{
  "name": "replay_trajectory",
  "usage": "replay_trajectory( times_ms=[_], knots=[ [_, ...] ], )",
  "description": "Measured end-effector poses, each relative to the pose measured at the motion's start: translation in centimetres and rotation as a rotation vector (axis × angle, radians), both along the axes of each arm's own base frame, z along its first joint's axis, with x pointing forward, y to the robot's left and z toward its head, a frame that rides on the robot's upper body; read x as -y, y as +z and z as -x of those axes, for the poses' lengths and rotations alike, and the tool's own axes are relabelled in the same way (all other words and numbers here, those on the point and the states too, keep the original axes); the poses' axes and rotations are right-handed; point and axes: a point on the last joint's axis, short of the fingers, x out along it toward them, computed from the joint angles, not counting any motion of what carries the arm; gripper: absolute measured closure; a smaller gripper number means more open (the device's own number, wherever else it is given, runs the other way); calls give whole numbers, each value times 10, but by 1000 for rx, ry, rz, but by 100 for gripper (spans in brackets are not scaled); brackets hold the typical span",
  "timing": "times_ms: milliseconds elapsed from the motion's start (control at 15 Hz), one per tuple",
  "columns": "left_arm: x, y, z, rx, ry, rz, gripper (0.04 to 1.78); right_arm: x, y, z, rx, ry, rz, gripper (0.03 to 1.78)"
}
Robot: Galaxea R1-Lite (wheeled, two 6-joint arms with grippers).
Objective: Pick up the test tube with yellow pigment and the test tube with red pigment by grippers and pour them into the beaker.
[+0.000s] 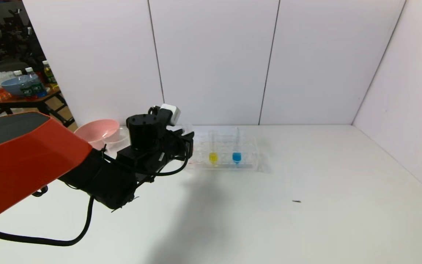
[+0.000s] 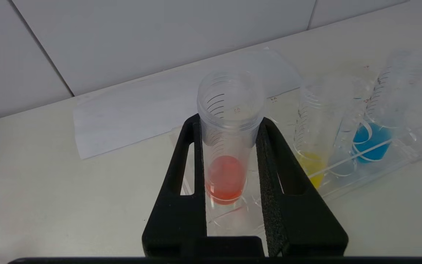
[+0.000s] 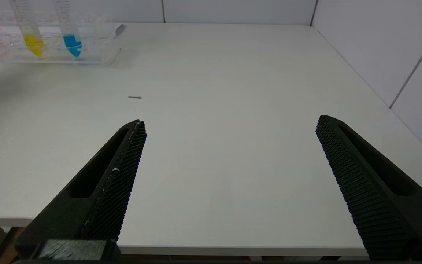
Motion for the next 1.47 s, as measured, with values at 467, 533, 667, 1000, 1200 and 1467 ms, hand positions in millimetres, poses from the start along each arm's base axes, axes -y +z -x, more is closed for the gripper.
replay_trajectory(
  times_ms=[467, 533, 667, 1000, 1200, 1467],
  knots=[
    [-3, 18, 5, 27, 1, 4, 138, 0, 0, 0, 0, 0, 0, 11],
    [-3, 19, 6, 25, 1, 3, 138, 0, 0, 0, 0, 0, 0, 11],
    [-4, 24, 7, 30, 0, 6, 138, 0, 0, 0, 0, 0, 0, 11],
    [-6, 38, 13, 54, -1, 12, 138, 0, 0, 0, 0, 0, 0, 11],
    [-9, 46, 19, 58, 1, 14, 138, 0, 0, 0, 0, 0, 0, 11],
    [-14, 60, 27, 77, 21, 2, 138, 0, 0, 0, 0, 0, 0, 11]
  ],
)
